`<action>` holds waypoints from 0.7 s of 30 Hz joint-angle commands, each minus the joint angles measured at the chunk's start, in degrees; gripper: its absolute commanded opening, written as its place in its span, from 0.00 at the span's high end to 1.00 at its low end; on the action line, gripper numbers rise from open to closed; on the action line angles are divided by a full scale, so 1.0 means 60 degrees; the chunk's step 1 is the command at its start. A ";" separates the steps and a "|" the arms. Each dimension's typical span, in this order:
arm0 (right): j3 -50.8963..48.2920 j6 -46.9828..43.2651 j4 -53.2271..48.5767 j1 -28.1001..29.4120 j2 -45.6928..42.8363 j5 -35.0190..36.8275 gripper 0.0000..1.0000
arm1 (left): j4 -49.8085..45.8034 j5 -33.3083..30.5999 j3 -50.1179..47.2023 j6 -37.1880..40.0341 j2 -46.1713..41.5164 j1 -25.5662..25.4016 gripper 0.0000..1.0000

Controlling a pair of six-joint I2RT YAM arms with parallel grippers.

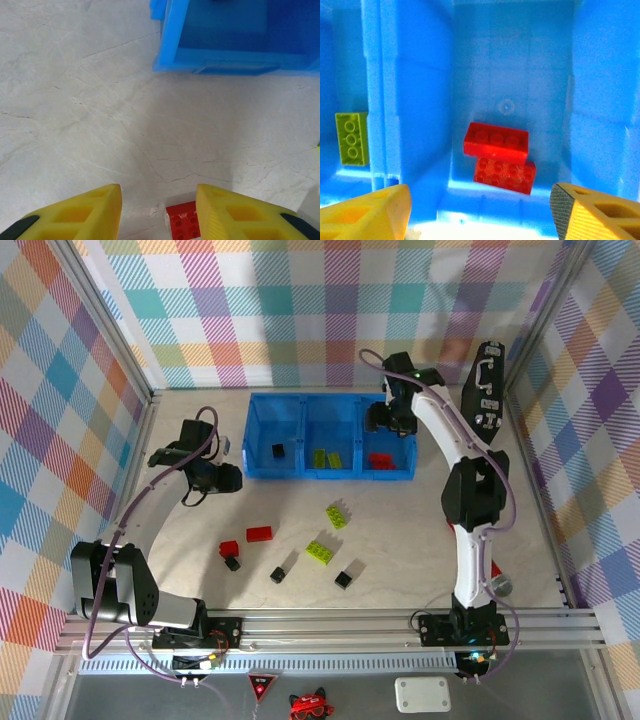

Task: Sort the legos into containers by color
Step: Place the lego in the container, then pick up the lego from the bottom-left of the table.

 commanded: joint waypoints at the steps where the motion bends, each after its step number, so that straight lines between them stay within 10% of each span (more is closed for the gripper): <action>1: -0.0749 0.0111 0.0142 0.0134 -0.0895 -0.0263 0.26 | 0.0009 0.0293 -0.0059 -0.0082 -0.0207 0.0109 0.57; 21: -0.4131 0.0234 0.1209 0.0302 -0.3386 -0.1103 0.27 | -0.0909 -0.0518 -0.0755 -0.2384 -0.0966 -0.1531 0.55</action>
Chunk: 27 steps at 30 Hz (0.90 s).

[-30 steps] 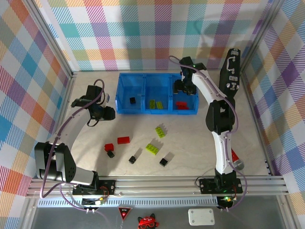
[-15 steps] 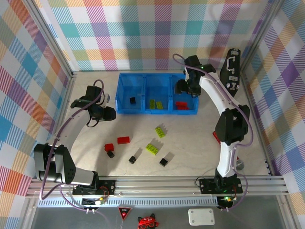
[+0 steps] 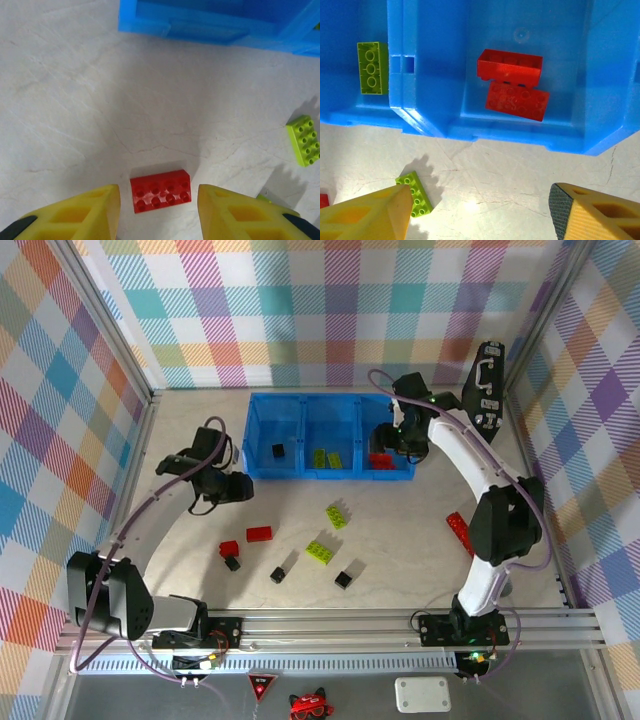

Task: Sort the legos into containers by color
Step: Pick up the lego from the bottom-left of the table.

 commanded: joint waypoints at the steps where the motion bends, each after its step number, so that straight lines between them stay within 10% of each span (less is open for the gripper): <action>1: -0.0185 0.0009 0.0152 0.0100 -0.0358 -0.0342 0.27 | -0.0454 -0.0572 -0.0396 -0.0816 -0.0396 -0.0396 0.55; 27: -0.1467 -0.0240 0.0636 0.0169 -0.0619 -0.0365 0.26 | -0.0925 -0.2279 -0.3840 -0.5473 -0.2592 -0.1418 0.55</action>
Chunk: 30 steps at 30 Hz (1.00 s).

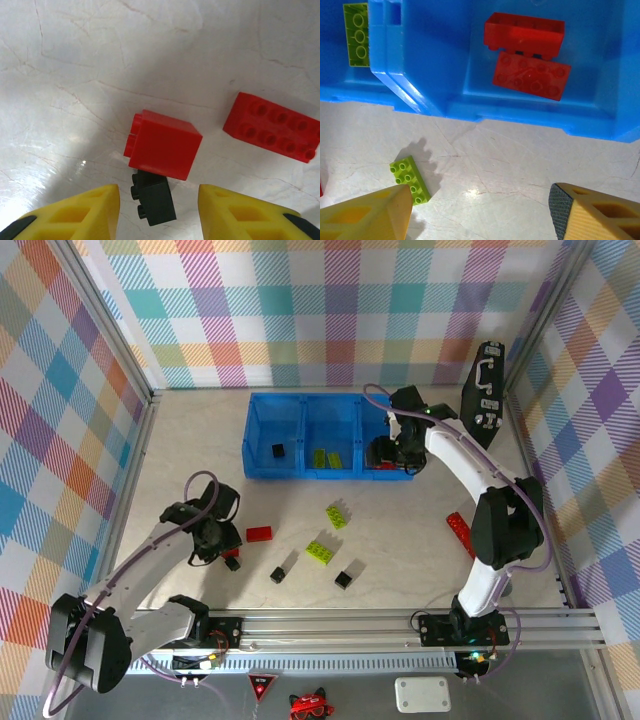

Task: Sort the legos into containers by color
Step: Pick up the lego from the bottom-left of the table.

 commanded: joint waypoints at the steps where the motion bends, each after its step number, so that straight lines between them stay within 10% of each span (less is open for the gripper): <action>1: -0.0246 -0.0166 0.0094 0.0045 -0.0438 -0.0016 0.26 | 0.0080 -0.0003 -0.0420 -0.0643 -0.0127 -0.0219 0.55; 30: -0.0433 -0.0287 -0.0185 0.0049 -0.0860 0.0058 0.26 | 0.1188 0.0462 -0.1421 -0.0915 0.0243 -0.0977 0.70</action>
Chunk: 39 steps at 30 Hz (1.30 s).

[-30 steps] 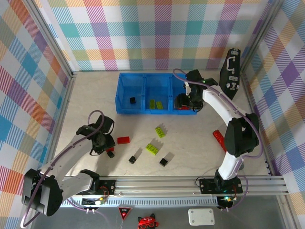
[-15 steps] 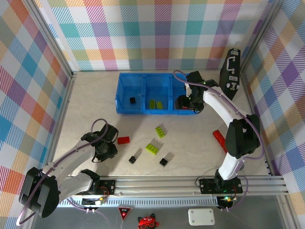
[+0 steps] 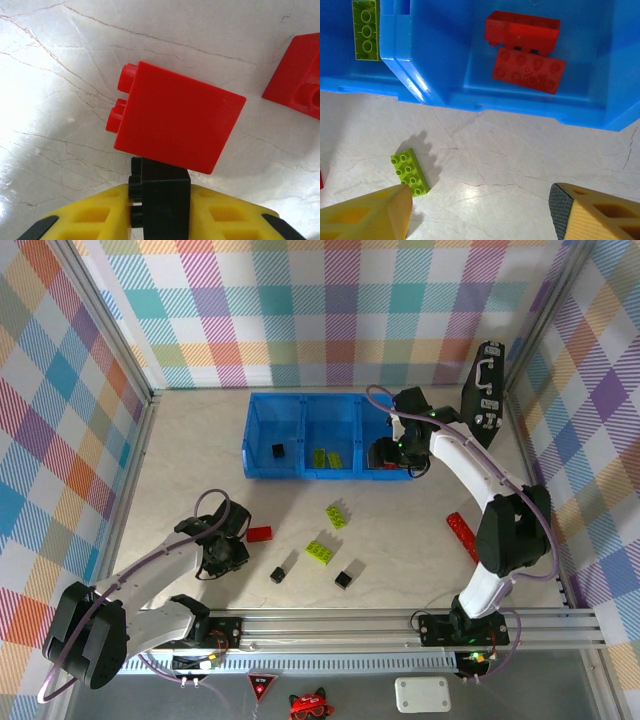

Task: Sort the legos into containers by color
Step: Pick up the lego from the bottom-left of the table, then place the lego in the container.

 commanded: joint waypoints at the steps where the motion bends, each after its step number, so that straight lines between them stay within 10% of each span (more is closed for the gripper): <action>1: -0.0218 -0.0146 -0.0169 0.0047 -0.0327 0.0000 0.26 | 0.0022 0.0129 0.0025 0.0160 0.0065 -0.0095 0.70; 21: -0.0748 -0.0087 -0.0260 0.0042 -0.0830 0.0205 0.27 | -0.1037 0.0174 0.1894 0.1338 -0.0364 -0.0167 0.70; 39: -0.1666 0.0418 -0.0465 0.0048 -0.1905 0.0685 0.27 | 0.0229 0.0482 0.5481 0.3530 0.3170 0.0209 0.68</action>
